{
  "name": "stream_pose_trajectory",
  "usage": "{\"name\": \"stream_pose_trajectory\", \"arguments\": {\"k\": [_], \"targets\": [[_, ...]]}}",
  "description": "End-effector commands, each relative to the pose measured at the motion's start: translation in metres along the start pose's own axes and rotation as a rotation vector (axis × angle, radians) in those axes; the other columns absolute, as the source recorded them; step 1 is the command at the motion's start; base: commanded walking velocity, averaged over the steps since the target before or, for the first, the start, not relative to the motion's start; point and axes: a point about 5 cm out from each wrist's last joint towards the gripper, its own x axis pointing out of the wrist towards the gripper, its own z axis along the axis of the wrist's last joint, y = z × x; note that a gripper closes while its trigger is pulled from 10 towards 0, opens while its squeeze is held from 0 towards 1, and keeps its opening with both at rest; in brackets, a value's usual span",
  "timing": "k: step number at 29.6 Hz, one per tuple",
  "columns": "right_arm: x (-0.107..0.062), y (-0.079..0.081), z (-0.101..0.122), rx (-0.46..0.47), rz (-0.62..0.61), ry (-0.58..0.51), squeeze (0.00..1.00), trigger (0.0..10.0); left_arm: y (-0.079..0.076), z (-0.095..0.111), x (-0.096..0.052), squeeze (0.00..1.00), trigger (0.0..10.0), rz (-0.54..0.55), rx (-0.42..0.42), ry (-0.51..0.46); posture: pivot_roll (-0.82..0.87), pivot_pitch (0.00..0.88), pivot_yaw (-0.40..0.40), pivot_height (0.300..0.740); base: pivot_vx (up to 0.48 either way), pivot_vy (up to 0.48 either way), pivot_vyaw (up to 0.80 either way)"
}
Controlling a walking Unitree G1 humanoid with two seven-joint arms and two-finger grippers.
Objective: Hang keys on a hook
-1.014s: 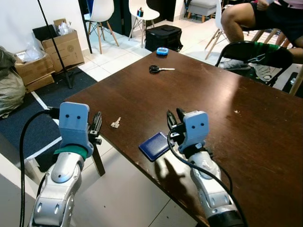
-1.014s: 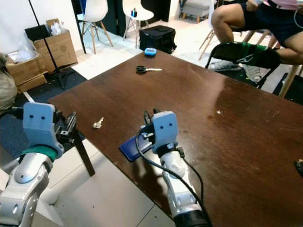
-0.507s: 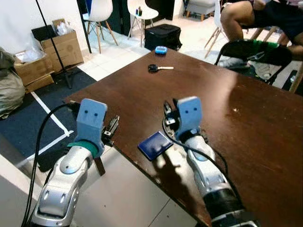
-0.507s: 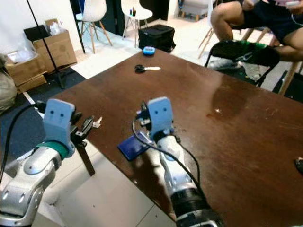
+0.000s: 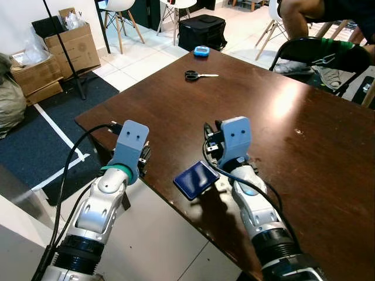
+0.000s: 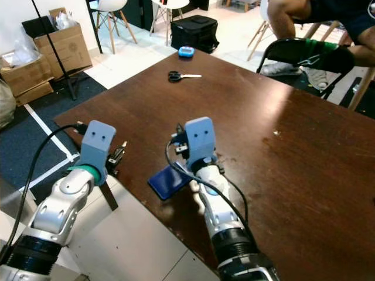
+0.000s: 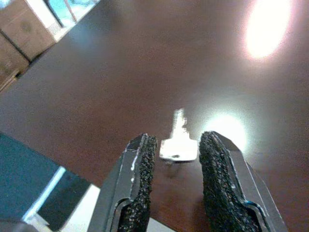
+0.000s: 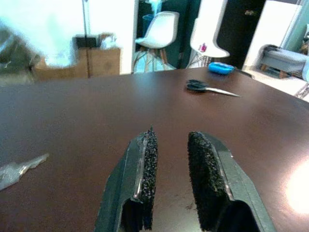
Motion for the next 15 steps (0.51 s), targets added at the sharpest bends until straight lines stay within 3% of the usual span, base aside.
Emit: {"name": "stream_pose_trajectory", "arguments": {"k": [1, 10, 13, 15], "targets": [[-0.002, -0.011, -0.006, -0.029, 0.011, 0.033, 0.0, 10.0, 0.025, -0.023, -0.002, 0.0, 10.0, 0.054, -0.027, 0.072, -0.05, 0.171, 0.007, 0.74, 0.0, 0.0, 0.0], [-0.001, -0.007, -0.009, -0.043, 0.052, 0.04, 0.0, 10.0, 0.052, -0.033, 0.003, 0.0, 10.0, 0.09, -0.016, 0.105, -0.05, 0.198, -0.002, 0.74, 0.0, 0.0, 0.0], [-0.002, -0.008, -0.009, -0.041, 0.047, 0.041, 0.0, 10.0, 0.057, -0.03, 0.004, 0.0, 10.0, 0.068, -0.054, 0.099, -0.05, 0.199, 0.004, 0.74, 0.0, 0.0, 0.0], [-0.002, -0.009, -0.009, -0.038, 0.04, 0.041, 0.0, 10.0, 0.058, -0.022, 0.004, 0.0, 10.0, 0.014, -0.153, 0.072, -0.04, 0.197, 0.009, 0.74, 0.0, 0.0, 0.0]]}}
